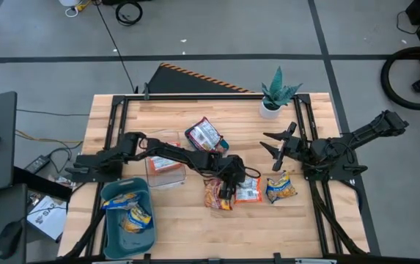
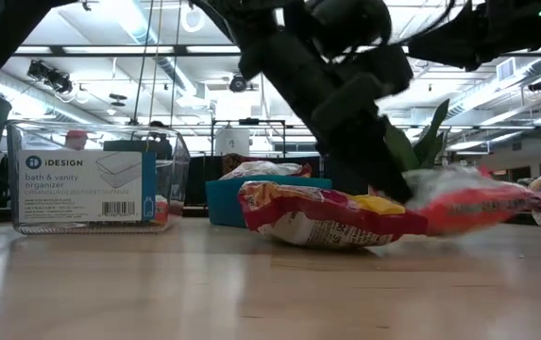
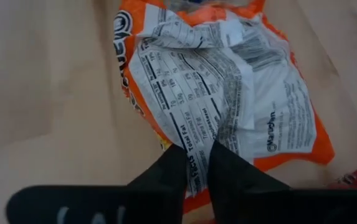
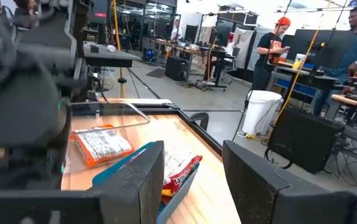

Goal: Sort Maruchan noodles
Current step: Put the orange noodle pack into the transparent bin

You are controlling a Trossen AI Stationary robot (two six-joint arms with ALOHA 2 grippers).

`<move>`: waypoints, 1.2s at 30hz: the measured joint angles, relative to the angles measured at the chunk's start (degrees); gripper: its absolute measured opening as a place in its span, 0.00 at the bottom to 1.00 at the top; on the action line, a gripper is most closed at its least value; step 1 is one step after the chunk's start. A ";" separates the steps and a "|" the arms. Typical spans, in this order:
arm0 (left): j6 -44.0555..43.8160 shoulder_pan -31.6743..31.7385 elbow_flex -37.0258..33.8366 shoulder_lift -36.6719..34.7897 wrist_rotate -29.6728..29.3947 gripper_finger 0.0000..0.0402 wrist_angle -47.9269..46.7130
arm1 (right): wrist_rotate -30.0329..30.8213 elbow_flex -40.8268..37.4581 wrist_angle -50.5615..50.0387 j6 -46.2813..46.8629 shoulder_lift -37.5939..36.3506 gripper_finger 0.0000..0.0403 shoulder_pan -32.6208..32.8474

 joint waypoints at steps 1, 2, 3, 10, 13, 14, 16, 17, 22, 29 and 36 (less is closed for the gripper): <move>0.52 0.00 0.00 -0.63 -0.56 0.13 -0.77 | 0.38 0.00 0.02 0.00 -0.03 0.42 0.00; 0.96 0.00 0.00 -1.42 -1.17 0.12 -1.40 | 0.71 0.00 0.03 0.00 -0.06 0.42 0.00; 1.31 0.00 0.01 -2.09 -1.64 0.12 -2.45 | 0.97 0.00 -0.04 0.00 -0.04 0.42 -0.02; 1.57 -0.04 0.01 -9.91 -3.49 0.12 -14.44 | 1.03 0.00 0.00 0.00 -0.05 0.42 -0.01; 0.30 -0.02 0.01 -14.17 -4.42 0.12 -22.62 | 1.01 0.01 0.04 0.00 -0.04 0.42 0.00; -0.59 -0.02 0.05 -15.39 -5.15 0.12 -25.28 | 1.03 0.00 0.01 0.00 -0.04 0.42 -0.02; -2.07 -0.02 0.06 -17.95 -7.49 0.12 -31.59 | 0.94 0.00 0.04 0.00 -0.06 0.42 0.00; -2.90 -0.02 0.06 -19.17 -9.00 0.12 -34.63 | 0.93 0.00 0.06 0.00 -0.05 0.42 -0.01; -8.29 -0.02 0.06 -24.56 -16.57 0.12 -48.53 | 0.85 0.00 0.14 0.00 -0.04 0.42 0.00; -15.30 -0.04 -1.05 -31.08 -26.36 0.12 -61.29 | 0.77 0.00 0.41 0.13 -0.04 0.42 0.00; -18.60 1.92 -14.76 -42.62 -29.95 0.12 -62.35 | 0.40 0.00 0.43 0.04 -0.04 0.42 -0.02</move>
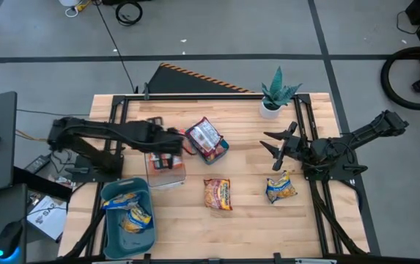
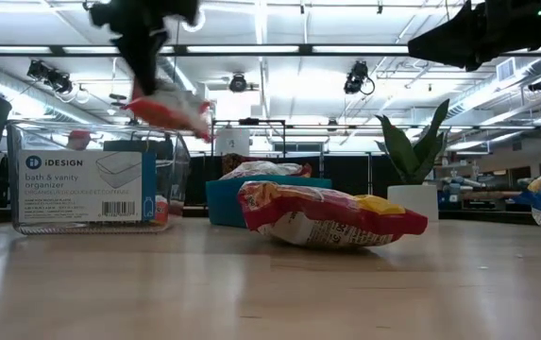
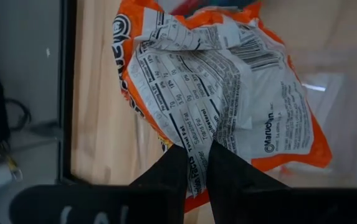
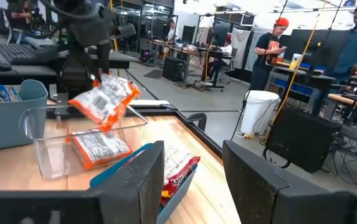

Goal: Sort Maruchan noodles
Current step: Put the orange noodle pack into the transparent bin, then put the blue noodle pack into the green bin

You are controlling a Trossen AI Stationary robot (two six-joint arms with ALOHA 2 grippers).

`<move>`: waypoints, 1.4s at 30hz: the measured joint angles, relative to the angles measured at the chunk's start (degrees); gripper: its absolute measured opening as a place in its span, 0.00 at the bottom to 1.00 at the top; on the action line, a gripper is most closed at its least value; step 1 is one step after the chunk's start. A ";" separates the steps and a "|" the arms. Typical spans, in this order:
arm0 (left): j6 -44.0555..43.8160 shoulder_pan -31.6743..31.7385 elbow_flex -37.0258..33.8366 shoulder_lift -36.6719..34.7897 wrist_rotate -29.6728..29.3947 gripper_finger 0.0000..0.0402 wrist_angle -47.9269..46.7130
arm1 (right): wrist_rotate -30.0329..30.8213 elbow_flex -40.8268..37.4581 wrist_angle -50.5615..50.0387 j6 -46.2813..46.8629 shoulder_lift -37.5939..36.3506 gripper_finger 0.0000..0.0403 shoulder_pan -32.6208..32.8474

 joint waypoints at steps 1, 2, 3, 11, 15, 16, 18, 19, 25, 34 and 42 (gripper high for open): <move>-0.39 0.55 -2.37 -1.80 -0.01 0.12 0.44 | 0.00 0.00 0.06 0.00 0.00 0.42 0.02; -0.81 0.99 -4.60 -3.41 0.01 0.12 0.97 | 0.00 0.02 0.13 0.02 -0.02 0.42 0.00; -1.28 1.43 -6.82 -4.84 0.03 0.12 1.41 | 0.00 0.00 0.11 0.02 0.00 0.42 0.01; 3.03 2.69 -22.02 -9.01 -0.04 0.13 7.61 | -0.02 0.00 1.01 -0.02 0.00 0.42 0.00; 3.26 3.15 -26.83 -9.02 -1.91 0.21 10.34 | -0.04 0.02 1.01 -0.02 0.00 0.42 0.00; 3.14 3.24 -27.04 -9.02 -2.35 0.25 10.01 | -0.04 0.00 0.98 -0.02 0.00 0.42 0.02; 3.38 3.30 -26.24 -9.02 -3.03 0.32 10.25 | -0.07 0.00 1.01 -0.02 0.00 0.42 0.02; 4.06 3.30 -25.26 -9.02 -3.07 0.36 10.07 | -0.05 0.00 0.98 -0.02 0.00 0.42 0.00; 8.13 2.73 -15.37 -8.52 -3.26 0.53 14.40 | -0.07 0.00 1.03 -0.04 0.00 0.42 -0.05; 12.51 0.72 -13.55 -1.22 -0.69 0.52 50.90 | -0.21 0.00 1.61 -0.22 0.71 0.42 -0.05; 14.89 2.20 -13.62 14.44 16.45 0.46 85.98 | -0.15 0.00 1.81 -0.43 0.81 0.42 -0.05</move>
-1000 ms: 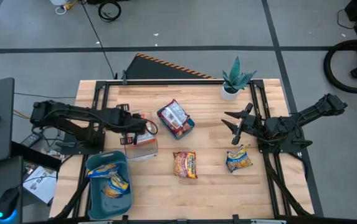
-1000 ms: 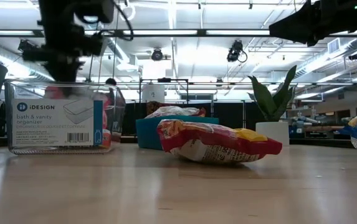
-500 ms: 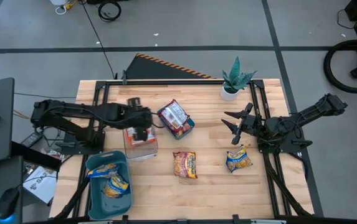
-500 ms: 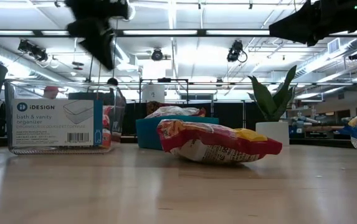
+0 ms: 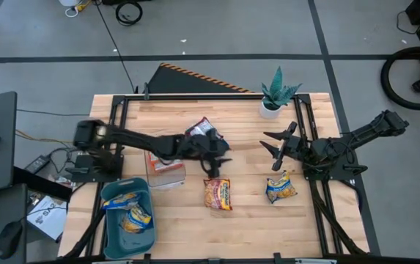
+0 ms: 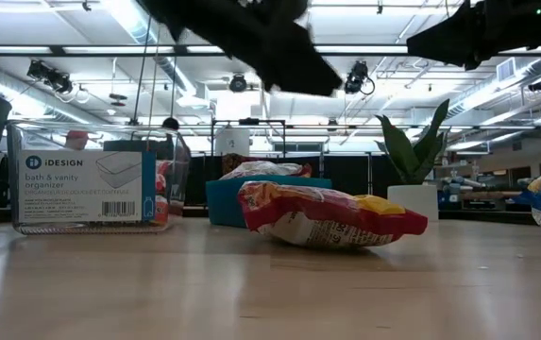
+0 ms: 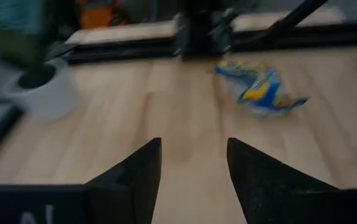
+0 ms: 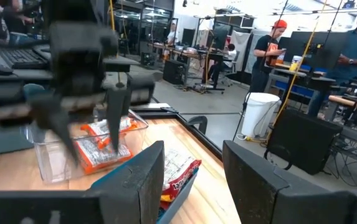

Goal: Sort Maruchan noodles
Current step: Put the blue noodle pack into the green bin

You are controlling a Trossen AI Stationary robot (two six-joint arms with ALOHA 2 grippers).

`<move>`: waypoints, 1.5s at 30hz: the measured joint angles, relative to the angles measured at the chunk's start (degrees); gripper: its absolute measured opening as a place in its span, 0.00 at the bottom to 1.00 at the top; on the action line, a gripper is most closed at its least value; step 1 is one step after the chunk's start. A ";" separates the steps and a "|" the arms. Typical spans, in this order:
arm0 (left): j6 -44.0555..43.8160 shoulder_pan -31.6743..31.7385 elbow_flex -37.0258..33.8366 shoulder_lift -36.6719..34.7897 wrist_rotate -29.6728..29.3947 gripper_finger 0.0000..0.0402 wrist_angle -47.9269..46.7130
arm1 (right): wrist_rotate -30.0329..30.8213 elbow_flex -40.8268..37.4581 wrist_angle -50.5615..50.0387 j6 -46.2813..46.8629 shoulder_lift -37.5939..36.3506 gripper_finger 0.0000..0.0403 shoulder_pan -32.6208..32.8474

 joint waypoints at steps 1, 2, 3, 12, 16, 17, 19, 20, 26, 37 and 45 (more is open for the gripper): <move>-0.07 0.02 0.00 2.07 1.44 0.46 3.57 | 0.15 0.00 -0.01 -0.03 0.00 0.42 0.00; -0.17 0.03 0.00 4.10 2.03 0.46 6.19 | 0.46 0.00 0.01 -0.04 0.00 0.42 0.00; -0.18 0.03 0.06 6.13 2.53 0.45 9.82 | 0.58 0.00 0.14 -0.15 0.00 0.42 0.00; -0.81 -0.39 18.12 22.33 12.30 0.42 2.37 | 2.12 0.02 1.29 -2.63 -0.11 0.42 0.00; -0.68 -0.91 26.71 27.69 13.43 0.42 -1.35 | 2.12 0.02 1.27 -2.85 -0.11 0.42 0.04; -0.16 -0.99 28.12 28.44 14.22 0.41 -1.50 | 2.12 0.02 1.17 -3.01 -0.09 0.42 0.04; 0.79 -1.15 31.14 30.44 15.46 0.41 -1.42 | 2.12 0.02 1.03 -3.03 -0.10 0.42 0.04; 1.27 -1.33 31.95 31.00 15.47 0.41 -2.33 | 2.13 0.02 0.81 -3.05 -0.11 0.42 0.04; 1.75 -2.51 34.65 33.58 15.41 0.44 1.00 | 2.14 0.00 0.56 -3.05 -0.11 0.42 0.04; -0.99 -3.65 34.82 37.86 14.63 0.59 12.97 | 2.15 0.00 0.81 -3.09 -0.07 0.42 0.04; -2.78 -3.75 34.73 42.45 12.58 0.58 20.70 | 2.14 0.00 0.70 -3.07 -0.07 0.42 0.04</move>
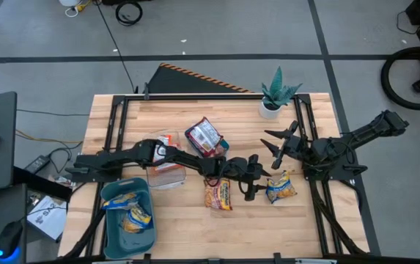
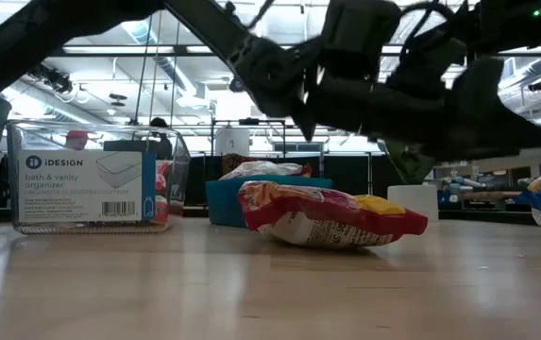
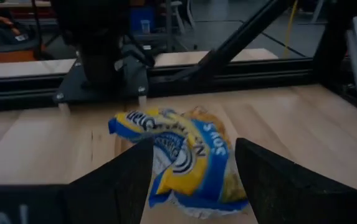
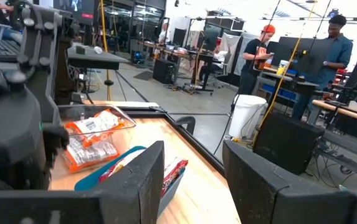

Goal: Sort Maruchan noodles
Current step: Put the blue noodle pack into the green bin

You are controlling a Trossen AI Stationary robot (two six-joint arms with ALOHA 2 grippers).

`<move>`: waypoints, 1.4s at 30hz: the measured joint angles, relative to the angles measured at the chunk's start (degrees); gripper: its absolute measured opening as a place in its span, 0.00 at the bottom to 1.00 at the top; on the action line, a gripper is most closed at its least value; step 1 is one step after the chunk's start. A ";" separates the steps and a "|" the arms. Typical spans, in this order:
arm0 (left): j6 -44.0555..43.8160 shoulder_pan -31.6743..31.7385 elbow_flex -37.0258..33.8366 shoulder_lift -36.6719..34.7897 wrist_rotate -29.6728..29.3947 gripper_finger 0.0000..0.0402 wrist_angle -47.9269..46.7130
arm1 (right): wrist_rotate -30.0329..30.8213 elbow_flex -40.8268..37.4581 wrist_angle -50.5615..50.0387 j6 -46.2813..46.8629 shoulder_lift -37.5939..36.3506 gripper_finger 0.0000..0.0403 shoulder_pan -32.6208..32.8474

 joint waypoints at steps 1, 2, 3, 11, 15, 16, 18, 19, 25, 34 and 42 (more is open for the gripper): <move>0.00 0.00 0.00 0.49 -0.38 0.58 0.70 | -0.02 0.01 0.13 0.00 0.00 0.42 0.00; 0.02 0.00 0.00 1.10 -0.64 0.58 1.60 | -0.02 0.02 0.15 0.00 0.00 0.42 0.00; 0.02 0.00 0.04 1.79 -0.67 0.58 3.29 | 0.00 0.00 0.07 0.00 0.00 0.42 0.00; 0.87 -0.44 2.73 3.17 -1.22 0.58 -0.72 | -0.02 0.02 0.35 0.00 0.00 0.42 0.00; 6.11 -1.61 7.72 3.15 -2.91 0.58 -6.87 | -0.04 0.01 0.55 0.01 0.00 0.42 0.00; 6.74 -1.90 8.88 3.15 -3.21 0.58 -8.26 | -0.04 0.01 0.57 0.02 0.00 0.42 0.00; 7.71 -2.31 10.63 3.13 -3.29 0.58 -9.62 | -0.04 0.02 0.56 0.02 0.00 0.42 0.00; 7.79 -2.48 10.77 3.01 -3.29 0.58 -9.60 | -0.04 0.02 0.56 0.00 0.00 0.42 0.00; 7.54 -1.94 10.86 4.54 -3.41 0.58 -10.07 | -0.06 0.02 0.56 0.02 0.00 0.42 0.00; 7.57 -2.09 10.69 8.81 -3.88 0.58 -9.71 | -0.24 0.02 0.37 0.02 0.00 0.42 0.00; 7.63 -2.01 10.69 9.51 -4.16 0.49 -8.99 | -0.20 0.02 0.24 0.02 0.00 0.42 0.00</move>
